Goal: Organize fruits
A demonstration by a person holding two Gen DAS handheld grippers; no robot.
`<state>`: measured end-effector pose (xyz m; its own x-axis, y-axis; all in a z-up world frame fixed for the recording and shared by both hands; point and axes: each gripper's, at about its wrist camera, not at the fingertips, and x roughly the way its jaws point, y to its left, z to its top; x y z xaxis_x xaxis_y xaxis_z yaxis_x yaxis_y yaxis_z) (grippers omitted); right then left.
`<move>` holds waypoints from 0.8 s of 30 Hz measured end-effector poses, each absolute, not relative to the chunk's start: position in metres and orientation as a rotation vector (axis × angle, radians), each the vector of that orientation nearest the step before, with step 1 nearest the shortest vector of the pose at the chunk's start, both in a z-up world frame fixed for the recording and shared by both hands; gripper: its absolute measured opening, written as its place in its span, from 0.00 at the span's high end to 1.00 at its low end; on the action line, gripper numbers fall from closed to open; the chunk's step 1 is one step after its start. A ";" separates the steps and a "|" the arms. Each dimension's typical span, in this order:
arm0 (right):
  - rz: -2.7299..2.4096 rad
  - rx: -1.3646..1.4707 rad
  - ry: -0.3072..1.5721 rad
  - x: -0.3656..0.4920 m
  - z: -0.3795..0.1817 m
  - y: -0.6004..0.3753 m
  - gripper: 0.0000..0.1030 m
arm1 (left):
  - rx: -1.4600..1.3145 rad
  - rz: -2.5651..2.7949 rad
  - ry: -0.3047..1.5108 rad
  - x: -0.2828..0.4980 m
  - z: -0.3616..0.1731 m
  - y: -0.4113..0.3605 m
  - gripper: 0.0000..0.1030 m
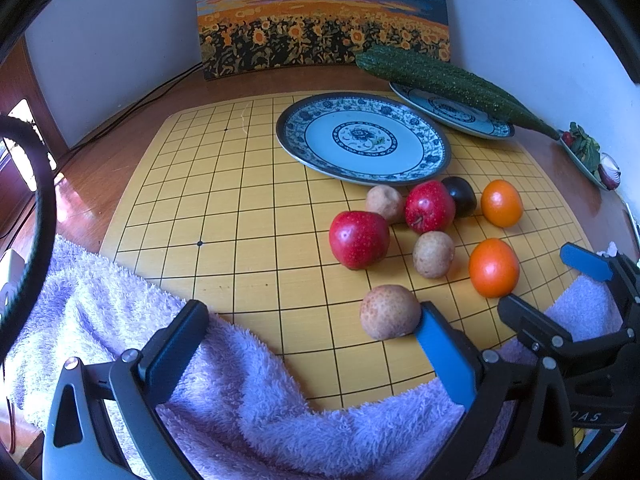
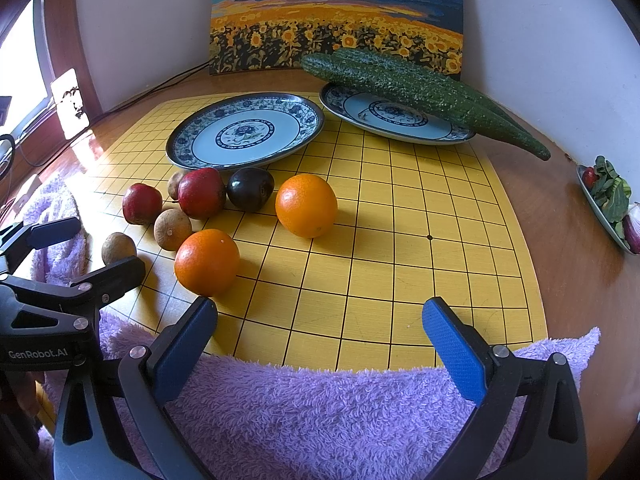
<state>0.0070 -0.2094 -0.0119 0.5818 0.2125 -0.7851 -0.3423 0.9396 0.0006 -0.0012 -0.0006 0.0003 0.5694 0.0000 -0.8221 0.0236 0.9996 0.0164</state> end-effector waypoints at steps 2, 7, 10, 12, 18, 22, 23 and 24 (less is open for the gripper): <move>0.325 -0.157 0.893 0.007 -0.012 -0.209 0.00 | 0.026 -0.014 0.964 -0.001 0.000 -0.001 0.00; 0.325 -0.157 0.893 0.007 -0.012 -0.209 0.00 | 0.028 -0.014 0.960 -0.001 0.002 -0.002 0.00; 0.325 -0.156 0.892 0.007 -0.012 -0.209 0.00 | 0.030 -0.016 0.963 -0.001 0.002 -0.002 0.00; 0.325 -0.157 0.893 0.007 -0.013 -0.209 0.00 | 0.032 -0.017 0.966 -0.001 0.003 -0.002 0.00; 0.330 -0.156 0.890 0.006 -0.012 -0.209 0.00 | 0.039 -0.024 0.964 -0.002 0.003 -0.001 0.01; 0.347 -0.132 0.895 0.007 -0.010 -0.210 0.02 | 0.032 -0.033 0.945 -0.006 0.006 -0.001 0.05; 0.355 -0.117 0.897 0.008 -0.008 -0.210 0.04 | 0.028 -0.037 0.937 -0.006 0.008 -0.001 0.06; 0.362 -0.106 0.898 0.008 -0.007 -0.211 0.05 | 0.025 -0.040 0.931 -0.007 0.010 -0.002 0.07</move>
<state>0.0077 -0.2107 -0.0074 0.5674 0.2632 -0.7803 -0.3510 0.9345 0.0599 -0.0066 -0.0015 0.0097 0.5966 -0.0237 -0.8022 0.0457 0.9989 0.0044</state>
